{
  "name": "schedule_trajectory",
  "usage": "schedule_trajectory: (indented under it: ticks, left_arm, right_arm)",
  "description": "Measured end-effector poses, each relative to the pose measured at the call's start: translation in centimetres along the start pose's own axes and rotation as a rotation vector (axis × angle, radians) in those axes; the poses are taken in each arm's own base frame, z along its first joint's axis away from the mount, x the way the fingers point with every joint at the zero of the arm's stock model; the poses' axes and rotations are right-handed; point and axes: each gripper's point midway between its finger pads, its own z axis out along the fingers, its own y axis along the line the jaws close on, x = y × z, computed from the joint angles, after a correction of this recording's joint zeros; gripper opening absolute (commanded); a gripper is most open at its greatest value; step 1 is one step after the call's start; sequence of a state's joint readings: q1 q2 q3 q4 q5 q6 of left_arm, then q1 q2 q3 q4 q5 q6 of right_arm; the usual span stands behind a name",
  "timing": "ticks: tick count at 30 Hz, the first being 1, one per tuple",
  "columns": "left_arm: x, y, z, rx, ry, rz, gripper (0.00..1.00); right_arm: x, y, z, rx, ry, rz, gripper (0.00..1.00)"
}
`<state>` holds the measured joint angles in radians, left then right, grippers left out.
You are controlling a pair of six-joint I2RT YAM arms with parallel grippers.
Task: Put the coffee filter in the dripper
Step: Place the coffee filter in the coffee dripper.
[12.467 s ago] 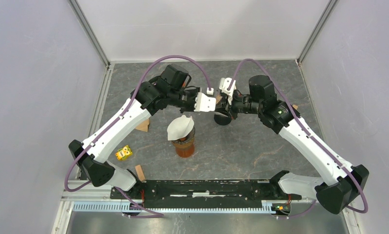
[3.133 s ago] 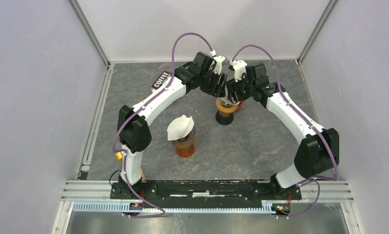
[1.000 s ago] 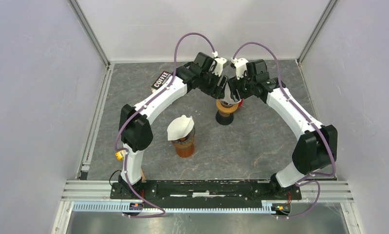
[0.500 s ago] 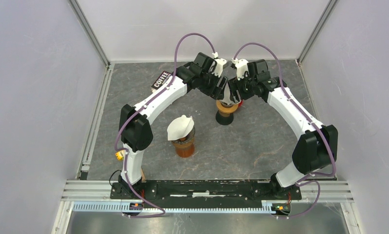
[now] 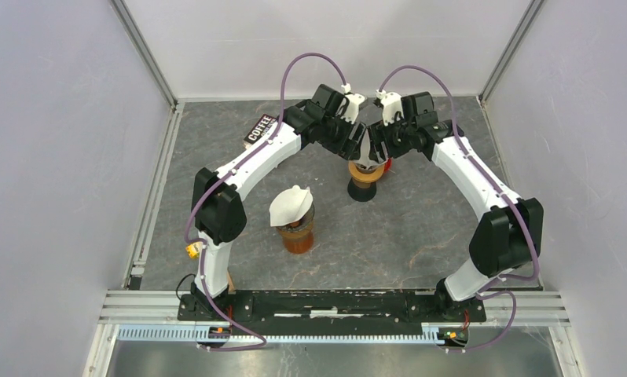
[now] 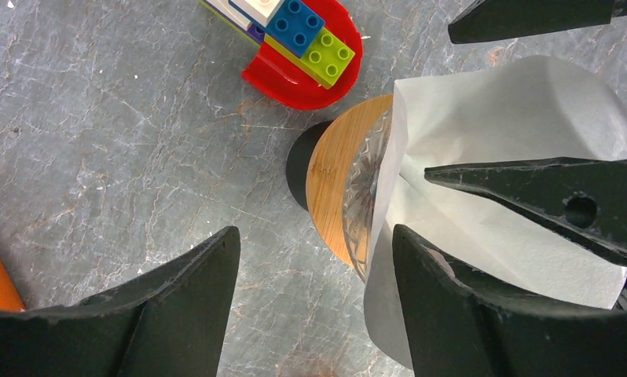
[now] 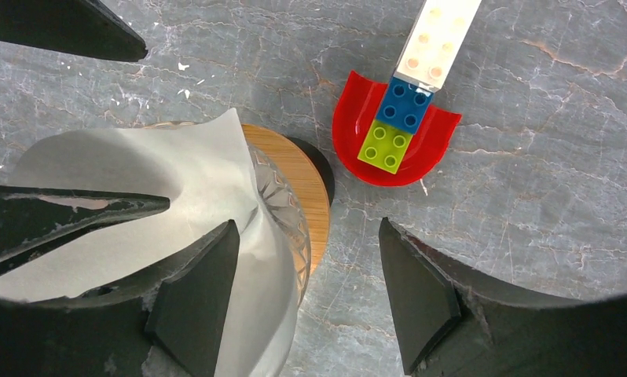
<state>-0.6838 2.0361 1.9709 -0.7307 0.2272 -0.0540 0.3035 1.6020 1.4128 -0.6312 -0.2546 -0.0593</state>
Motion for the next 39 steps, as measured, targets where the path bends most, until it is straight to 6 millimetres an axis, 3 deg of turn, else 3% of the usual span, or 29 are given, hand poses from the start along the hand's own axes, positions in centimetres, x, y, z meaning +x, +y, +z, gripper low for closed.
schedule_trajectory:
  ticks: [6,13,26,39]
  left_arm:
    - [0.1,0.0,0.1,0.002,0.003,0.002,0.78]
    - [0.9,0.1,1.2,-0.004,0.027,0.001,0.78]
    - [0.6,-0.2,0.9,-0.001,0.030,0.029,0.81]
    - [0.4,-0.6,0.4,0.004,0.036,0.048,0.85]
  right_arm:
    - [-0.9,-0.1,-0.5,-0.009,-0.019,0.009,0.74]
    - [-3.2,1.2,-1.3,-0.072,-0.083,-0.018,0.74]
    - [-3.2,0.2,-1.7,-0.068,-0.095,-0.019,0.73]
    - [-0.9,0.2,-1.9,-0.071,-0.071,-0.050,0.73]
